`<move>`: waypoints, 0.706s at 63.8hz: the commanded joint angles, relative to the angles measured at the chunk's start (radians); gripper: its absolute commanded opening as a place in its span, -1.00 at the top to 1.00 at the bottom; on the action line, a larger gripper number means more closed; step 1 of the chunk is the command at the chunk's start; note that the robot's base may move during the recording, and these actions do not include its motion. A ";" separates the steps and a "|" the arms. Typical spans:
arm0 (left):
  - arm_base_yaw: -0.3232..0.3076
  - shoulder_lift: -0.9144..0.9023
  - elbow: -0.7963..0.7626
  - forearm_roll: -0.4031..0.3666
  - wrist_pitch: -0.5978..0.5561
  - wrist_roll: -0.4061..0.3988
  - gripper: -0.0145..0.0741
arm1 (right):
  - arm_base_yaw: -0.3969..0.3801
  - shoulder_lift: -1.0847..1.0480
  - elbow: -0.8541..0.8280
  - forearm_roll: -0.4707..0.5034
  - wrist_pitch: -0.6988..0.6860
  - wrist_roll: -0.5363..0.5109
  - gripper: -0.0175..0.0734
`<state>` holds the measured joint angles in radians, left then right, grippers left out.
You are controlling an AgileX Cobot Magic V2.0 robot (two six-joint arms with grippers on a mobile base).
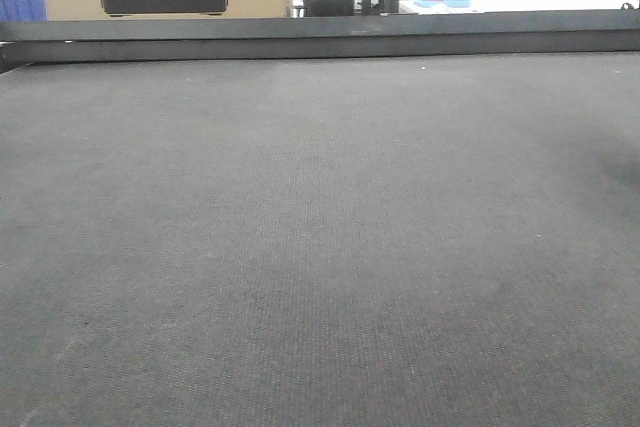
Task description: Place valve from conveyor to right shelf box
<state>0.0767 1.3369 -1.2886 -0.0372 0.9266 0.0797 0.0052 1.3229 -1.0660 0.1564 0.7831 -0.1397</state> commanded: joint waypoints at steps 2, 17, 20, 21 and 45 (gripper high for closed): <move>-0.007 -0.124 0.119 0.001 -0.124 -0.013 0.92 | -0.009 -0.047 0.026 0.005 -0.062 -0.005 0.95; -0.007 -0.389 0.360 0.001 -0.303 -0.013 0.92 | -0.009 -0.221 0.191 0.005 -0.180 -0.005 0.95; -0.007 -0.443 0.397 0.001 -0.330 -0.013 0.92 | -0.009 -0.262 0.233 0.005 -0.205 -0.005 0.95; -0.007 -0.464 0.406 0.001 -0.335 -0.013 0.92 | -0.009 -0.283 0.244 0.005 -0.213 -0.005 0.95; -0.007 -0.716 0.469 0.001 -0.475 -0.013 0.92 | -0.007 -0.589 0.257 0.005 -0.269 -0.005 0.95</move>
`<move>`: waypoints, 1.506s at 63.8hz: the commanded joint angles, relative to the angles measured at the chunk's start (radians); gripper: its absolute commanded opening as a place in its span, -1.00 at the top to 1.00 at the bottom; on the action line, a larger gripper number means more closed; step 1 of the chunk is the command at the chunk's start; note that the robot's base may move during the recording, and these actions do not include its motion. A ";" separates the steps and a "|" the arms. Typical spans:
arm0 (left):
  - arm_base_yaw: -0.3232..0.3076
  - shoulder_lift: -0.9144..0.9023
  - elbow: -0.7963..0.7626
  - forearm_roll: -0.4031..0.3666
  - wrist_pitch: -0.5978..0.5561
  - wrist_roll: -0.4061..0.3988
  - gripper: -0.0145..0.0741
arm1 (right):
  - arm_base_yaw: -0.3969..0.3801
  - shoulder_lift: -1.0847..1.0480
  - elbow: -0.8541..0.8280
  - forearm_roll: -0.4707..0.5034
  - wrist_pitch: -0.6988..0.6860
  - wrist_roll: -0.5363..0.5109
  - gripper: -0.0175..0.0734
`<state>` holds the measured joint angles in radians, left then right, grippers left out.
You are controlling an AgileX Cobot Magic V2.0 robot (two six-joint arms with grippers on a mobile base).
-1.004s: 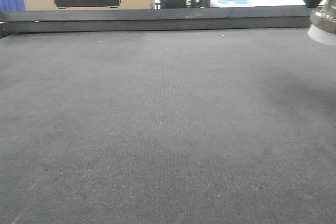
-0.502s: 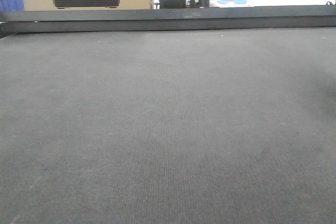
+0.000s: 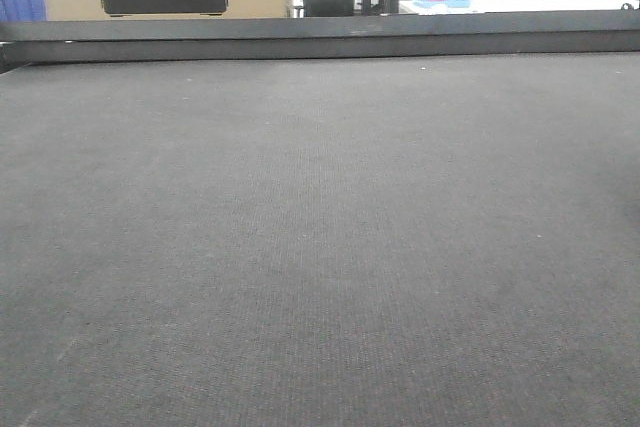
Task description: Place valve from conveyor to right shelf box
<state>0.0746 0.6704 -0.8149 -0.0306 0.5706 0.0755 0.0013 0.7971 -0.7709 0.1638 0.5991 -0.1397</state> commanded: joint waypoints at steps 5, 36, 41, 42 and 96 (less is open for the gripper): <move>-0.005 -0.079 -0.005 -0.010 -0.158 -0.008 0.92 | 0.002 -0.094 -0.074 -0.002 -0.085 -0.005 0.95; -0.005 -0.144 -0.005 -0.012 -0.200 -0.008 0.92 | 0.002 -0.113 -0.228 -0.002 -0.045 -0.005 0.95; -0.005 -0.144 -0.005 -0.012 -0.197 -0.008 0.92 | 0.002 -0.113 -0.228 -0.002 -0.047 -0.005 0.95; -0.005 -0.144 -0.005 -0.012 -0.197 -0.008 0.92 | 0.002 -0.113 -0.228 -0.002 -0.047 -0.005 0.95; -0.005 -0.144 -0.005 -0.012 -0.199 -0.008 0.92 | 0.002 -0.113 -0.228 -0.002 -0.047 -0.005 0.95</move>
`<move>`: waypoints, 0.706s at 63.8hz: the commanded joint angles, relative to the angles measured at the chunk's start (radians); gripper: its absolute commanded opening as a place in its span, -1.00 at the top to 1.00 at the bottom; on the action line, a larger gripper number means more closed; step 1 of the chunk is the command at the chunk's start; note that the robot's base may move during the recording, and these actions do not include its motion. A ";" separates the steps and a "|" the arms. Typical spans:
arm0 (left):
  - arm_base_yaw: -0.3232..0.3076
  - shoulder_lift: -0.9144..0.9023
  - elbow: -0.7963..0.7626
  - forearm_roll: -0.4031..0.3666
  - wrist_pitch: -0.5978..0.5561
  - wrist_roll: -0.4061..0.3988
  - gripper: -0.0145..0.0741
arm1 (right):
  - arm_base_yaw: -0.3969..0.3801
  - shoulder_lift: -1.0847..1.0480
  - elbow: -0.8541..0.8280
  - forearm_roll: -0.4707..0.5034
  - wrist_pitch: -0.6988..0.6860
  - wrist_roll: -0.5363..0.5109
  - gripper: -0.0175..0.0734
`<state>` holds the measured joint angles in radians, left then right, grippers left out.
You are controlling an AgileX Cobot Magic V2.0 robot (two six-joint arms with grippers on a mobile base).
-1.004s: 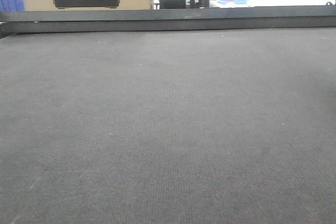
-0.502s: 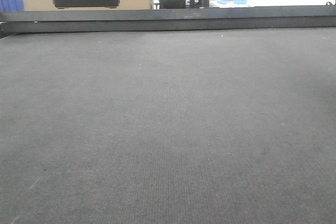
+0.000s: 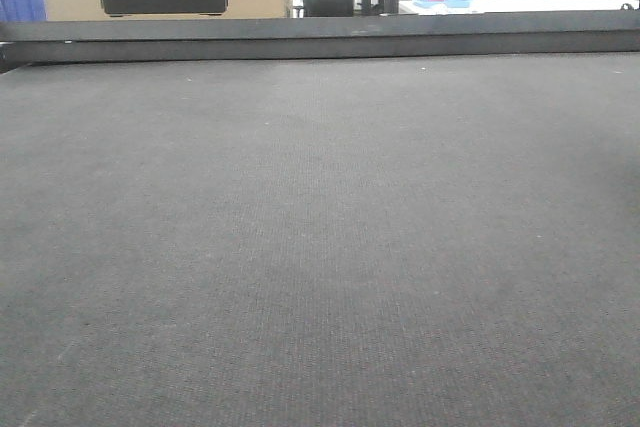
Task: Place valve from conveyor to right shelf box
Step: 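Hold the valve in the right gripper while the base turns away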
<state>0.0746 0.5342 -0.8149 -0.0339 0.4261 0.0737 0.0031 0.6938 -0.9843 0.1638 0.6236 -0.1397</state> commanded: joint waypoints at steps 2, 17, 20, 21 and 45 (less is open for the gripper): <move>-0.005 -0.008 -0.005 -0.009 -0.055 -0.007 0.92 | 0.000 -0.009 -0.015 -0.002 -0.071 -0.005 0.95; -0.005 -0.008 -0.005 -0.009 -0.057 -0.007 0.92 | 0.000 -0.009 -0.015 -0.002 -0.071 -0.005 0.95; -0.005 -0.008 -0.005 -0.009 -0.057 -0.007 0.92 | 0.000 -0.009 -0.015 -0.002 -0.071 -0.005 0.95; -0.005 -0.008 -0.005 -0.009 -0.057 -0.007 0.92 | 0.000 -0.009 -0.015 -0.002 -0.071 -0.005 0.95; -0.001 -0.008 -0.005 -0.009 -0.057 -0.007 0.92 | 0.000 -0.007 -0.015 -0.002 -0.071 -0.005 0.95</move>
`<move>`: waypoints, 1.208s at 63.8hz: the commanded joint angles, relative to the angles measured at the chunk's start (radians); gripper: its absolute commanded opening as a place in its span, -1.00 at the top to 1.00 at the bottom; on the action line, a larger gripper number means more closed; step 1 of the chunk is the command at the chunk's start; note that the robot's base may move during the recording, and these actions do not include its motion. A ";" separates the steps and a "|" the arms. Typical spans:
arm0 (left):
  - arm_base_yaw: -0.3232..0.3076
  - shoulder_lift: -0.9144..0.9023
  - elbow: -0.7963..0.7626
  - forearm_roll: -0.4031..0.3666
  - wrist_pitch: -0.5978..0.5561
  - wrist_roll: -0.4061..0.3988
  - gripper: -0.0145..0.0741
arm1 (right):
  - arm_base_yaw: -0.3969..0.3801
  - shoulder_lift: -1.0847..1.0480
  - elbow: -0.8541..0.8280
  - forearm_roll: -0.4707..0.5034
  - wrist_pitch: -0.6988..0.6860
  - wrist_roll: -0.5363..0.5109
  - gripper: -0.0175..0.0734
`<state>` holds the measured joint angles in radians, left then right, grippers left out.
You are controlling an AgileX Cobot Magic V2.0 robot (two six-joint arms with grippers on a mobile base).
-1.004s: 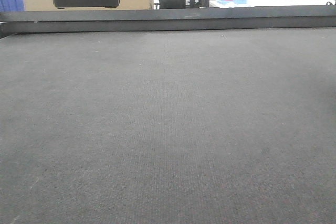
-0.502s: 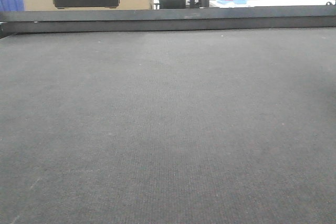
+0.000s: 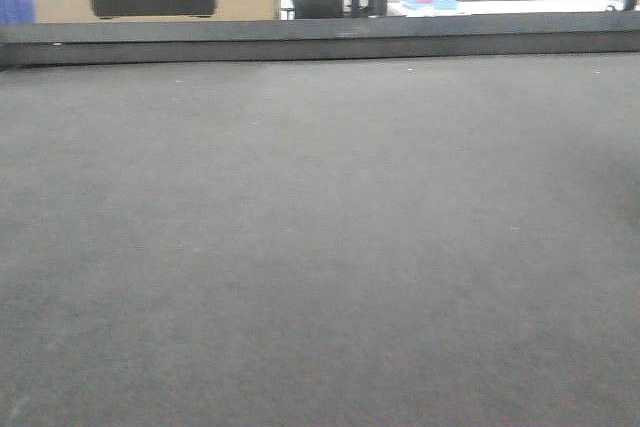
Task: Place valve from conveyor to right shelf box
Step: 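Hold the valve in the right gripper while the base turns away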
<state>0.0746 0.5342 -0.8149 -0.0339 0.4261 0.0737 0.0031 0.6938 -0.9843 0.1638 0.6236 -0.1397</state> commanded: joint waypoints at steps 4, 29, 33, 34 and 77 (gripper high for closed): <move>-0.001 -0.008 -0.005 -0.009 -0.057 -0.007 0.92 | 0.000 -0.007 -0.015 -0.002 -0.071 -0.005 0.95; -0.001 -0.008 -0.005 -0.009 -0.057 -0.007 0.92 | 0.000 -0.007 -0.015 -0.002 -0.071 -0.005 0.95; -0.001 -0.008 -0.005 -0.009 -0.057 -0.007 0.92 | 0.000 -0.007 -0.015 -0.002 -0.071 -0.005 0.95; -0.001 -0.008 -0.005 -0.009 -0.057 -0.007 0.92 | 0.000 -0.007 -0.015 -0.002 -0.071 -0.005 0.95; -0.001 -0.008 -0.005 -0.009 -0.057 -0.007 0.92 | 0.000 -0.007 -0.015 -0.002 -0.071 -0.005 0.95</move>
<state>0.0746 0.5342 -0.8149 -0.0339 0.4261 0.0737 0.0031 0.6955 -0.9843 0.1619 0.6236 -0.1397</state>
